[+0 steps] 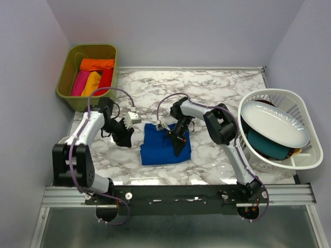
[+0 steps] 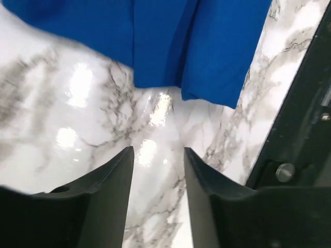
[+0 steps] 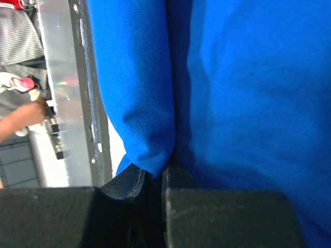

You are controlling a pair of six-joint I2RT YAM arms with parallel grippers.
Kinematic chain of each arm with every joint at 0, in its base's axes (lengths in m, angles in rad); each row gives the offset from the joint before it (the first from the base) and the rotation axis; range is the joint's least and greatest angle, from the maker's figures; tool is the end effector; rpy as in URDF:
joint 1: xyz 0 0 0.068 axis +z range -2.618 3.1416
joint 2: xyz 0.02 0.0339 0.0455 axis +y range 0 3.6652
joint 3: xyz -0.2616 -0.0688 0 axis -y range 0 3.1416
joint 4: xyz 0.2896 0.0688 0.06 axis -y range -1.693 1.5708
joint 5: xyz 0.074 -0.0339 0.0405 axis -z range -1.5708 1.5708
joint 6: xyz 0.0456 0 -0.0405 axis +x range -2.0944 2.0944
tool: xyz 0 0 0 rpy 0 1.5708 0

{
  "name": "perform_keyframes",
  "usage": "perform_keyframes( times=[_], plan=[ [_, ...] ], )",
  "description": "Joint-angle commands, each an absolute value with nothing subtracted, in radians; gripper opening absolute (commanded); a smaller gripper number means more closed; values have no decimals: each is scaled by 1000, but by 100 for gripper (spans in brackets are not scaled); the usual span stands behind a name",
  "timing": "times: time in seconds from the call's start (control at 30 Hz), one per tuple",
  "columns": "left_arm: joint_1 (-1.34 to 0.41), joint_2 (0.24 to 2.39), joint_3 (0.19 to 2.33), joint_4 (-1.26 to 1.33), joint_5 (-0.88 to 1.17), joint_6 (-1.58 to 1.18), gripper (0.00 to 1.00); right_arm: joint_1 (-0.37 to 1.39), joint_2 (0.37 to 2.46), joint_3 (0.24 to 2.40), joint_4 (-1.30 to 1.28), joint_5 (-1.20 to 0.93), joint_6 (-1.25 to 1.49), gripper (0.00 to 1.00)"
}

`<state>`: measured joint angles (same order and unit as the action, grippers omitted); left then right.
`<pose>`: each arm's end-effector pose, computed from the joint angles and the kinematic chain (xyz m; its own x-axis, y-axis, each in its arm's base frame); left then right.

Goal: Roll the t-shirts
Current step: Roll the T-shirt to the center of the board.

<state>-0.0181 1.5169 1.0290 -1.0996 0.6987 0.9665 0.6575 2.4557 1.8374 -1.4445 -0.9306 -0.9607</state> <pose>0.2874 -0.0345 0.1831 -0.5654 0.6404 -0.5197 0.8244 0.4202 -0.3792 0.3302 0.3011 0.0710 -0.3463 -0.8859 -0.3087 -0.6091 -0.0379 0.7922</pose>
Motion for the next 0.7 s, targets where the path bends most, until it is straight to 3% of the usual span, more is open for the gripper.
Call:
perform_keyframes(
  times=[0.0,0.07,0.23,0.67],
  plan=[
    [-138,1162,950,-984,651,1011,57,664,2539,1810,-1525,-683,-963,15],
    [-266,1039,824,-818,600,976,64,654,2523,1795,-1502,-686,-942,14],
    [-494,798,614,-622,503,896,69,611,2363,1654,-1321,-741,-881,9],
    [-819,883,525,-364,417,827,74,558,2135,1353,-1040,-814,-686,5]
  ],
)
